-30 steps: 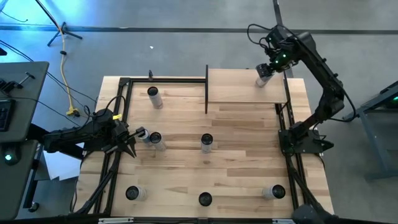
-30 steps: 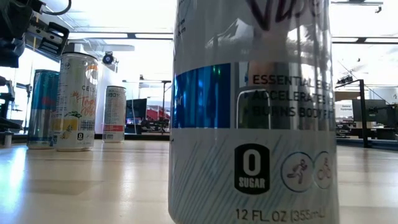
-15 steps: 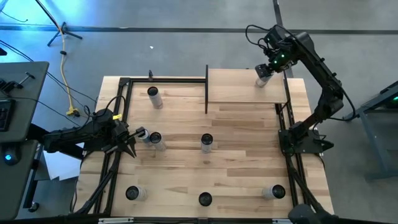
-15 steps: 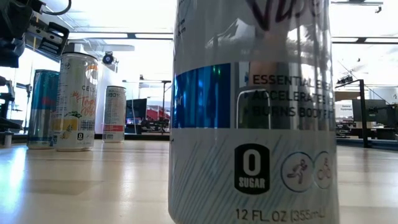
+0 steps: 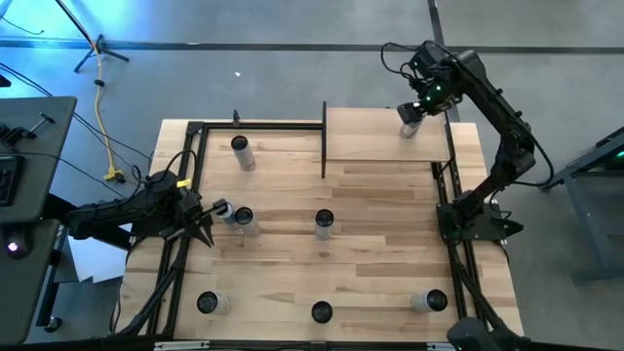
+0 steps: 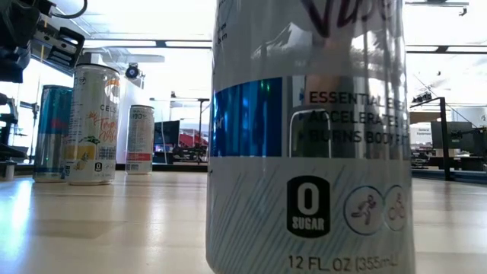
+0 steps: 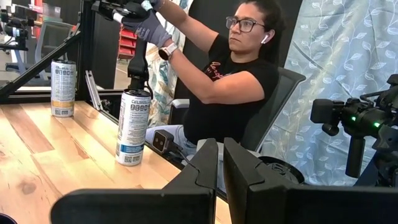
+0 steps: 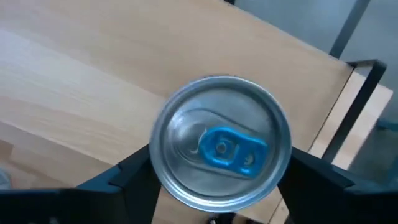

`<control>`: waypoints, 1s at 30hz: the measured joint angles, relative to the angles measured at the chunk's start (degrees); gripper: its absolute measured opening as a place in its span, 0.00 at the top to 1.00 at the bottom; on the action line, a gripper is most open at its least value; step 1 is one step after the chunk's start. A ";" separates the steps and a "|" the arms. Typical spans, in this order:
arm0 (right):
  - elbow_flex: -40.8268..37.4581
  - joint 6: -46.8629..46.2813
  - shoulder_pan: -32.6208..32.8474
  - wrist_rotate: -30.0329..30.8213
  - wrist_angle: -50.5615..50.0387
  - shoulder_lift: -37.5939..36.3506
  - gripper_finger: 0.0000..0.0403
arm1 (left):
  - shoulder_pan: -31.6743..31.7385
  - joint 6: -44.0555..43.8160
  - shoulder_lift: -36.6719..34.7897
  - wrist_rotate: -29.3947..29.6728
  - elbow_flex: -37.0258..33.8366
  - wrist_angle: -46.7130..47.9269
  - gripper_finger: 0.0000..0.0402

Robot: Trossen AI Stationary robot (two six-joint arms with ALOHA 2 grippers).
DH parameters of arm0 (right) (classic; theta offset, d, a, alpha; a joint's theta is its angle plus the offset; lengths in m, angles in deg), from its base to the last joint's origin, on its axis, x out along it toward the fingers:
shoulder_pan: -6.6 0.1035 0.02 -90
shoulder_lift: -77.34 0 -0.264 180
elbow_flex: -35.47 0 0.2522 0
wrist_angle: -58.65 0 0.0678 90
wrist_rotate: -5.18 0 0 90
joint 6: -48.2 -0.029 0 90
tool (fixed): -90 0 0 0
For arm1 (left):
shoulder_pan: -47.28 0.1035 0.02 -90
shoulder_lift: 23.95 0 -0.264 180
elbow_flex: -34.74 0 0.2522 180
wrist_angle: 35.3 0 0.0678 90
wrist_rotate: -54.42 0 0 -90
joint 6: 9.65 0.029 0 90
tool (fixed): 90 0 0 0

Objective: Place canned beverage on shelf
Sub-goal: Put the right blue soda can on the shelf

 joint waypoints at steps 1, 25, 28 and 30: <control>0.09 -0.02 0.00 0.00 0.24 -0.14 0.29 | 0.00 0.00 0.02 0.00 0.00 0.02 0.99; -16.77 -19.24 13.58 13.52 4.93 -18.37 0.24 | 0.00 0.00 0.01 0.00 0.00 0.01 0.99; -25.19 -20.60 15.86 13.72 14.17 -25.03 0.24 | 0.00 0.01 0.01 0.00 0.00 0.02 0.99; -30.89 -21.50 17.23 14.74 20.37 -29.32 0.24 | -0.02 0.00 0.00 0.00 0.00 0.00 0.99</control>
